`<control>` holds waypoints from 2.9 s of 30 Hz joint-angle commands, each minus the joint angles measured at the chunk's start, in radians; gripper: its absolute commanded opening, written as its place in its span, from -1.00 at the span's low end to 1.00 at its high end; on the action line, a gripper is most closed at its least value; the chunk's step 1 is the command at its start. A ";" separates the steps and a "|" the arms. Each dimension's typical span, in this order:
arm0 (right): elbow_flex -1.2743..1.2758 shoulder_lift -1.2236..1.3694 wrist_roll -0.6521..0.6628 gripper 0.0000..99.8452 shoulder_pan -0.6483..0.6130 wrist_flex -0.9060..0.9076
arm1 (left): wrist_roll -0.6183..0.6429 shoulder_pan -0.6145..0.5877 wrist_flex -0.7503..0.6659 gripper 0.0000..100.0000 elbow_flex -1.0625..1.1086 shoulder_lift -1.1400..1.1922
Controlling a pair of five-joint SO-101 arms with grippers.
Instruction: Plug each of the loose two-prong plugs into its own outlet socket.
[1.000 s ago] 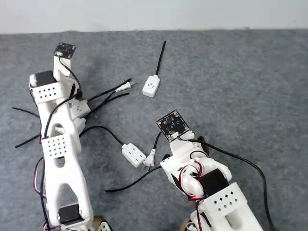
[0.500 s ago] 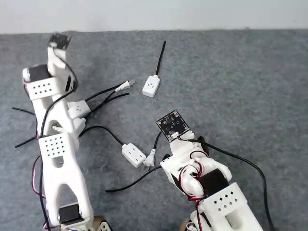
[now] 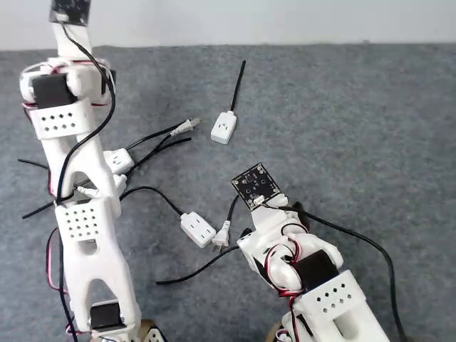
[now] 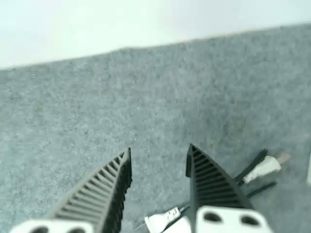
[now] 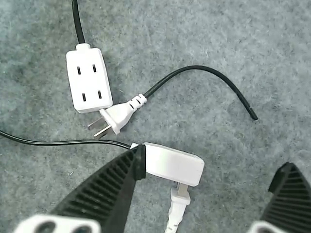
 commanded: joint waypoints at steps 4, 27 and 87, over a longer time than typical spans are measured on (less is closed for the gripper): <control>-0.006 -0.002 -0.011 -0.19 0.012 -0.019 | 0.048 0.035 0.043 -0.63 -0.021 -0.358; -0.006 -0.002 -0.008 -0.19 0.005 -0.010 | 0.028 0.166 -0.014 -0.63 1.385 -1.679; -0.420 0.917 0.727 -0.19 -0.196 -0.165 | -0.262 0.166 -0.577 -0.49 2.664 -2.257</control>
